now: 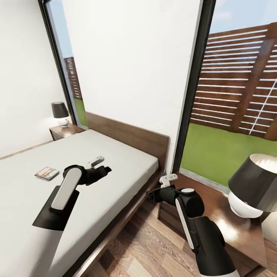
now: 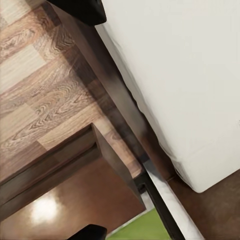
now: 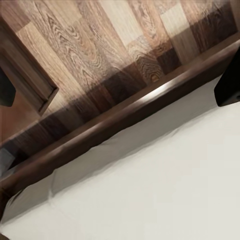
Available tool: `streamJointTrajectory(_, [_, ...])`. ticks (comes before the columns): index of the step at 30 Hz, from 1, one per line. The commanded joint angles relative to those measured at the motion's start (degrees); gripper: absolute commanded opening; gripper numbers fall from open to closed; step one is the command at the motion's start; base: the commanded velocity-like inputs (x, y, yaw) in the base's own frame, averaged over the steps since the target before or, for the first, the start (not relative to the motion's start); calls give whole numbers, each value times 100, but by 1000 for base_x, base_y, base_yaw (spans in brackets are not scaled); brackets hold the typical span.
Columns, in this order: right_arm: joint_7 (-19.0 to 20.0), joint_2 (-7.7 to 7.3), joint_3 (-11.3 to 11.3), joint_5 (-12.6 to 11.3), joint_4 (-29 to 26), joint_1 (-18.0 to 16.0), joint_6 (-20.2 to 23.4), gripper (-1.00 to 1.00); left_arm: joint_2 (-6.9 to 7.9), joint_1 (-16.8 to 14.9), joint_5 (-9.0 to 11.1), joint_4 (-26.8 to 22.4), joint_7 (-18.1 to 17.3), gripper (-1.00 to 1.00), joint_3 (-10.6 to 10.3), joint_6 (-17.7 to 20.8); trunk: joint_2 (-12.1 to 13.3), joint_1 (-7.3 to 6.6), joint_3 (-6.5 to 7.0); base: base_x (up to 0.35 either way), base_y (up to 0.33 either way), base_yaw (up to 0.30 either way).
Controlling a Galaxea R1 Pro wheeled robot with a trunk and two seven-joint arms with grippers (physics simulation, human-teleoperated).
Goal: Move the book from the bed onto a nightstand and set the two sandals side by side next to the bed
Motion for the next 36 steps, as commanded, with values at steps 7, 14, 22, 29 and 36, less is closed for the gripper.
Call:
streamJointTrajectory(7, [43,0,-24,82,-6,12,22,100,-5,-8,21,26,58,100,-23,0,278,-154,120,0,0,0])
streamJointTrajectory(14, [11,11,-57,87,-6,16,-77,100,32,37,35,9,66,100,2,-1,519,-286,227,0,0,0])
streamJointTrajectory(22, [-1,25,-55,83,-6,19,-70,100,46,112,22,-56,72,100,20,-1,519,-286,227,2,-2,1])
streamJointTrajectory(29, [11,20,-73,39,-6,-52,22,100,48,211,-16,-127,79,100,15,6,519,-286,213,89,-122,93])
streamJointTrajectory(36, [10,29,-87,22,-6,-83,22,100,136,267,-35,-191,80,100,25,3,519,-286,191,203,-230,228])
